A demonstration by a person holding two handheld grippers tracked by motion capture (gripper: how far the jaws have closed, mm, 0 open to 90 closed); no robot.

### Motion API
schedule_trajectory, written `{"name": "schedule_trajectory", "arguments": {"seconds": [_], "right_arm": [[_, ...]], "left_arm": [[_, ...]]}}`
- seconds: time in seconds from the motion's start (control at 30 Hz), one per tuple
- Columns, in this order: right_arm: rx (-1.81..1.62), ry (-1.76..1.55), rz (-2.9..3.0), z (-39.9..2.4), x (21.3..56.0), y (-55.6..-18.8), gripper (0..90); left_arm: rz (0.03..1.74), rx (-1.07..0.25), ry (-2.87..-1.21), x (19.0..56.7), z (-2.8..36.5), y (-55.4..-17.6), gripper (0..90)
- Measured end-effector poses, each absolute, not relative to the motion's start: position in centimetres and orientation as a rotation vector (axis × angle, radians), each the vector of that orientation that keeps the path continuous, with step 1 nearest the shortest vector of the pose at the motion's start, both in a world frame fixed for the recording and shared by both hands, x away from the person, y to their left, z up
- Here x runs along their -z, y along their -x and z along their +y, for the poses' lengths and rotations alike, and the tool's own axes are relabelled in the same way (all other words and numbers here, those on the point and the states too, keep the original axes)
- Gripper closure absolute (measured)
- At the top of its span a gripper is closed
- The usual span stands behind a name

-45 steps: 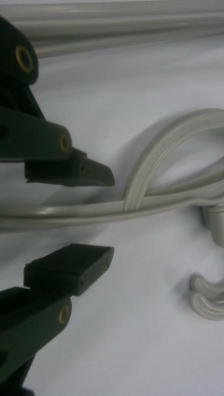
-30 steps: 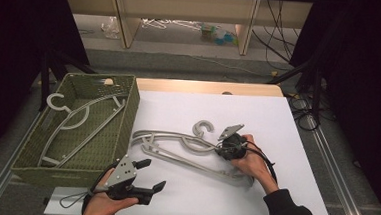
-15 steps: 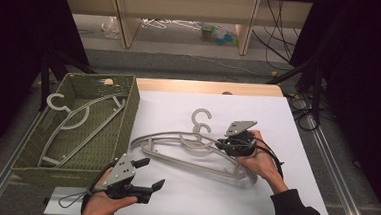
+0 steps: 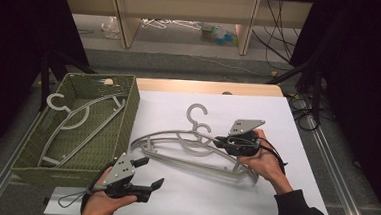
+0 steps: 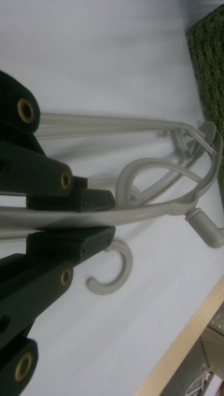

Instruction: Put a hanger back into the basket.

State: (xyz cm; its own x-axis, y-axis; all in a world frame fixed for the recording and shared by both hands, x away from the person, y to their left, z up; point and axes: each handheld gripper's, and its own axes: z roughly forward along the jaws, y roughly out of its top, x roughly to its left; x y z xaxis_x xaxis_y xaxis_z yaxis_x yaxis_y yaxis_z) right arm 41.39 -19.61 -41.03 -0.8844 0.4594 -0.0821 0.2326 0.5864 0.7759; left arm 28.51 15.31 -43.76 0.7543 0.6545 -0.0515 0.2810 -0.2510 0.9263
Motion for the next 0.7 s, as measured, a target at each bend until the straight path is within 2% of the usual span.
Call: {"name": "schedule_trajectory", "arguments": {"seconds": [0.13, 0.33, 0.5, 0.7], "right_arm": [[-1.195, -0.557, 2.536, -19.6, 40.7, -41.2, 81.9], [-1.200, -0.556, 2.539, -19.6, 40.7, -41.2, 81.8], [-1.210, -0.544, 2.525, -19.3, 40.5, -41.0, 81.9], [-1.229, -0.508, 2.528, -19.0, 40.2, -40.9, 81.9]], "left_arm": [[0.725, -0.429, -1.850, 43.7, 15.2, -28.6, 19.9], [0.700, -0.523, -1.876, 41.6, 14.0, -29.7, 20.9], [0.721, -0.521, -1.899, 41.5, 13.1, -31.5, 21.5], [0.739, -0.521, -1.897, 41.6, 13.2, -31.8, 21.7]]}}
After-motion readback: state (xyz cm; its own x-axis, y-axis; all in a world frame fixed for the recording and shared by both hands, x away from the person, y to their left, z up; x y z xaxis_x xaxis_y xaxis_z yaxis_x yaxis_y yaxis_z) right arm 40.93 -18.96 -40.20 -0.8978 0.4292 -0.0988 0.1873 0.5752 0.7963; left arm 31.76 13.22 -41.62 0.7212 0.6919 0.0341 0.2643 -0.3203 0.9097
